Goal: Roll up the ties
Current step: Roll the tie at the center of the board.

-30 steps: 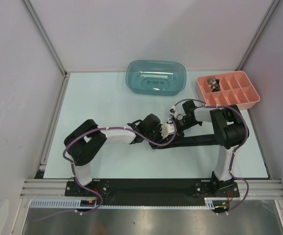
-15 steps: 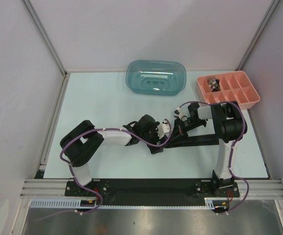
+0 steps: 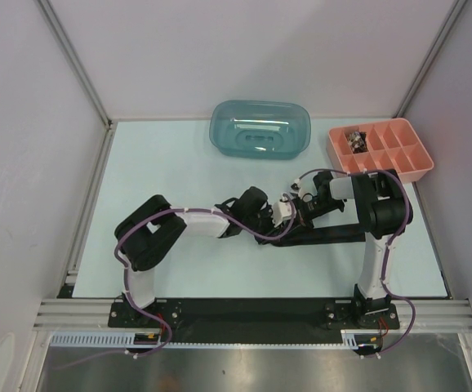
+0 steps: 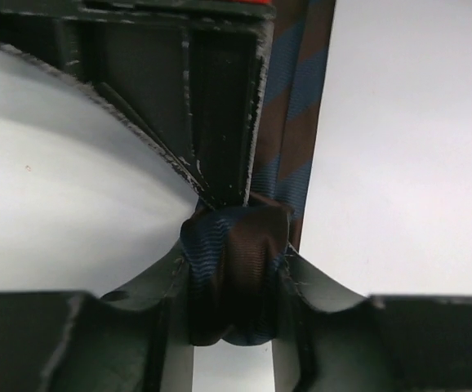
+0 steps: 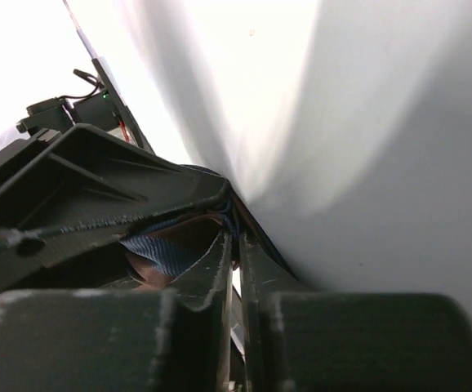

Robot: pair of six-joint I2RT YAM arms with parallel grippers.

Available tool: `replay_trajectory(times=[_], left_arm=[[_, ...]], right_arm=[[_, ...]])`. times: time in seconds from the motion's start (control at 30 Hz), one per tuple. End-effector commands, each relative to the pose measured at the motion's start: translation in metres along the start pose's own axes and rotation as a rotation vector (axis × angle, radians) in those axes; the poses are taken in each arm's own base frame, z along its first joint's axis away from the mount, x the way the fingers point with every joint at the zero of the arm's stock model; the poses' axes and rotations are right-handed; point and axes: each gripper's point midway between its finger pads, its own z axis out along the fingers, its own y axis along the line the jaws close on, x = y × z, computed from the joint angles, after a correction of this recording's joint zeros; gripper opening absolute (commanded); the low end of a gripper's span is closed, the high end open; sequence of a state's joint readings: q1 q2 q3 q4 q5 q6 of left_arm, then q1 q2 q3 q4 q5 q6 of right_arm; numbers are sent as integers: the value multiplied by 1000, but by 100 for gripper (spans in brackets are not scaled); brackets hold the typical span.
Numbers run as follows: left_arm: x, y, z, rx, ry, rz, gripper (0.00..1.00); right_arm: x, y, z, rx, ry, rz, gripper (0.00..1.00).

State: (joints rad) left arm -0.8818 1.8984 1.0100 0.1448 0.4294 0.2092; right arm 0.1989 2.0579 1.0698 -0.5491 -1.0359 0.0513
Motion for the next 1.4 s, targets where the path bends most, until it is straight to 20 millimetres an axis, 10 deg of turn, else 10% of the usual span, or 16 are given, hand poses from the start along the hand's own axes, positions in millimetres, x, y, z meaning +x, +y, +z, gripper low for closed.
replay_trajectory(times=[0.0,0.17,0.5,0.8,0.97,1.37], left_arm=[[45,-10,-15,45,214,75,26],[66,-11,-31,36,351,71,25],[71,-9,-16,12,416,40,35],[67,-9,-14,16,395,60,49],[65,-8,-17,-4,375,63,61],[10,-10,4,23,117,-18,94]], right_arm=[[-12,-5,-6,87,-48,-100,15],[-8,22,-29,42,-50,-101,40],[10,50,-35,-34,-36,-112,54],[-6,15,-12,52,-42,-101,37],[-4,2,-17,69,-43,-91,0],[12,-46,-32,220,-23,7,0]])
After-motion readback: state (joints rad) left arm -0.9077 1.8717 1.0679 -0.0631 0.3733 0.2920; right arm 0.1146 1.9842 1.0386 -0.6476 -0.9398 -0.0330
